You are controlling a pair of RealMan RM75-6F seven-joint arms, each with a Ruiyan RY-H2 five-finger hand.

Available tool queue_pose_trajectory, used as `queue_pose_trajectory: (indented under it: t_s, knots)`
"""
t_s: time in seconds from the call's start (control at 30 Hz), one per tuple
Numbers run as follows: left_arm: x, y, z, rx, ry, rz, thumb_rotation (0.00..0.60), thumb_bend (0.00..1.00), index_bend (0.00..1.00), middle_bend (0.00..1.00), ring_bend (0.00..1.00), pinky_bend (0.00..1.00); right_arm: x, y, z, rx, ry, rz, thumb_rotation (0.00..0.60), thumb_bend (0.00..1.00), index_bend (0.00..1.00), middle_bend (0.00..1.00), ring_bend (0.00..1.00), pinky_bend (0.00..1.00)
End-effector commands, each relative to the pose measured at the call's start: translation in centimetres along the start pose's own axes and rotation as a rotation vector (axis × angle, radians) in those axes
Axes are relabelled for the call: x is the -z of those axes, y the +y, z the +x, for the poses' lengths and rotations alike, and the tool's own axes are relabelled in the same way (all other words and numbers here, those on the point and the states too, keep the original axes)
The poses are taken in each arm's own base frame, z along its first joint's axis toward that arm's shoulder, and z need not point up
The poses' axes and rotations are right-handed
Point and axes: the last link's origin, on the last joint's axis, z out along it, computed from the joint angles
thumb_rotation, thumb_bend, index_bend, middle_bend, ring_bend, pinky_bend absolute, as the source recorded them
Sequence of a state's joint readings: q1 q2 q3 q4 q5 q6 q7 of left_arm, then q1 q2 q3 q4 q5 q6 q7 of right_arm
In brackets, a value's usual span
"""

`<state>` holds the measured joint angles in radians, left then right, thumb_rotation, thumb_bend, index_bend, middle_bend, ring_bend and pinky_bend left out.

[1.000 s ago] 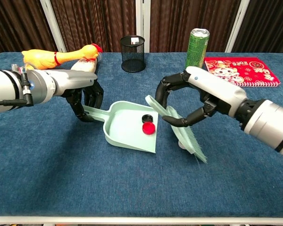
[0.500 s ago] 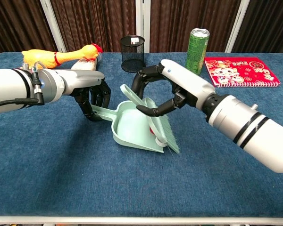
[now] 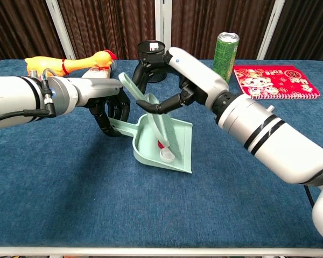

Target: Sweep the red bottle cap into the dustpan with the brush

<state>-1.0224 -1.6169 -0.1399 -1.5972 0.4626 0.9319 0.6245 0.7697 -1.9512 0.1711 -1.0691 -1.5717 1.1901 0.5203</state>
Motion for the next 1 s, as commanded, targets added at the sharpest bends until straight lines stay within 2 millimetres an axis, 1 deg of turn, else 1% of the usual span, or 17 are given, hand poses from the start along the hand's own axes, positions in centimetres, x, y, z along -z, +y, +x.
queue_pose_trajectory:
  t_s: [0.03, 0.07, 0.1, 0.17, 0.23, 0.33, 0.43, 0.5, 0.57, 0.6, 0.63, 0.7, 0.77, 0.83, 0.97, 1.0]
  knots:
    - [0.1, -0.2, 0.0, 0.008, 0.004, 0.002, 0.6, 0.35, 0.47, 0.47, 0.4, 0.41, 0.7, 0.3, 2.4, 0.042, 0.025, 0.022, 0.6, 0.65, 0.73, 0.63, 0.29, 0.16]
    - [0.1, -0.3, 0.0, 0.012, 0.005, 0.001, 0.6, 0.35, 0.42, 0.44, 0.39, 0.41, 1.0, 0.6, 3.3, 0.066, 0.027, 0.021, 0.6, 0.65, 0.73, 0.63, 0.29, 0.16]
    - [0.2, -0.4, 0.1, 0.016, 0.006, 0.001, 0.6, 0.35, 0.39, 0.42, 0.38, 0.41, 1.4, 0.9, 4.2, 0.095, 0.023, 0.017, 0.6, 0.65, 0.73, 0.63, 0.29, 0.16]
    - [0.2, -0.6, 0.2, 0.028, 0.006, 0.003, 0.6, 0.35, 0.3, 0.36, 0.34, 0.42, 2.4, 1.8, 6.4, 0.176, -0.001, -0.006, 0.6, 0.65, 0.74, 0.63, 0.29, 0.16]
    - [0.3, -0.7, 0.5, 0.047, 0.018, 0.003, 0.6, 0.34, 0.24, 0.33, 0.31, 0.42, 3.6, 2.8, 8.4, 0.276, -0.073, -0.034, 0.6, 0.65, 0.73, 0.63, 0.29, 0.16]
    - [0.5, -0.5, 0.9, 0.052, 0.042, -0.013, 0.6, 0.33, 0.2, 0.3, 0.28, 0.42, 5.1, 4.1, 10.8, 0.409, -0.179, -0.098, 0.6, 0.65, 0.72, 0.63, 0.28, 0.15]
    - [1.0, -0.7, 1.4, 0.071, 0.078, -0.024, 0.6, 0.31, 0.19, 0.29, 0.27, 0.41, 6.4, 5.2, 11.9, 0.511, -0.266, -0.163, 0.6, 0.65, 0.71, 0.63, 0.28, 0.15]
    - [1.4, -1.3, 1.9, 0.093, 0.116, -0.018, 0.6, 0.3, 0.19, 0.29, 0.27, 0.39, 7.1, 5.8, 12.1, 0.565, -0.31, -0.197, 0.6, 0.64, 0.69, 0.62, 0.26, 0.15]
    - [1.9, -2.4, 2.7, 0.122, 0.171, -0.002, 0.6, 0.28, 0.19, 0.29, 0.27, 0.38, 7.7, 6.6, 12.0, 0.615, -0.356, -0.237, 0.6, 0.61, 0.64, 0.59, 0.23, 0.14]
    - [2.2, -3.0, 3.0, 0.128, 0.194, 0.004, 0.6, 0.27, 0.19, 0.29, 0.27, 0.37, 7.9, 6.9, 11.8, 0.634, -0.369, -0.25, 0.6, 0.58, 0.59, 0.56, 0.21, 0.13]
    - [2.5, -3.8, 3.4, 0.133, 0.225, 0.015, 0.6, 0.26, 0.19, 0.29, 0.27, 0.37, 8.1, 7.2, 11.6, 0.659, -0.384, -0.263, 0.6, 0.56, 0.55, 0.53, 0.19, 0.13]
    - [2.9, -5.0, 3.9, 0.126, 0.27, 0.029, 0.6, 0.25, 0.19, 0.29, 0.27, 0.35, 8.3, 7.5, 11.0, 0.69, -0.399, -0.271, 0.6, 0.51, 0.49, 0.49, 0.16, 0.12]
    - [3.6, -6.7, 4.3, 0.118, 0.305, 0.055, 0.6, 0.22, 0.19, 0.29, 0.26, 0.34, 8.5, 7.8, 10.3, 0.721, -0.415, -0.275, 0.6, 0.47, 0.45, 0.46, 0.14, 0.12]
    - [4.6, -8.2, 4.6, 0.125, 0.34, 0.081, 0.6, 0.19, 0.19, 0.29, 0.25, 0.33, 8.7, 8.0, 9.8, 0.749, -0.427, -0.28, 0.6, 0.42, 0.37, 0.42, 0.12, 0.12]
    - [6.7, -11.1, 4.9, 0.141, 0.395, 0.134, 0.6, 0.13, 0.19, 0.29, 0.25, 0.31, 9.1, 8.0, 9.6, 0.74, -0.423, -0.311, 0.6, 0.29, 0.15, 0.26, 0.03, 0.09]
    - [7.2, -11.7, 4.9, 0.144, 0.407, 0.143, 0.6, 0.12, 0.19, 0.29, 0.25, 0.31, 9.1, 8.0, 9.7, 0.739, -0.417, -0.316, 0.6, 0.26, 0.11, 0.23, 0.02, 0.08]
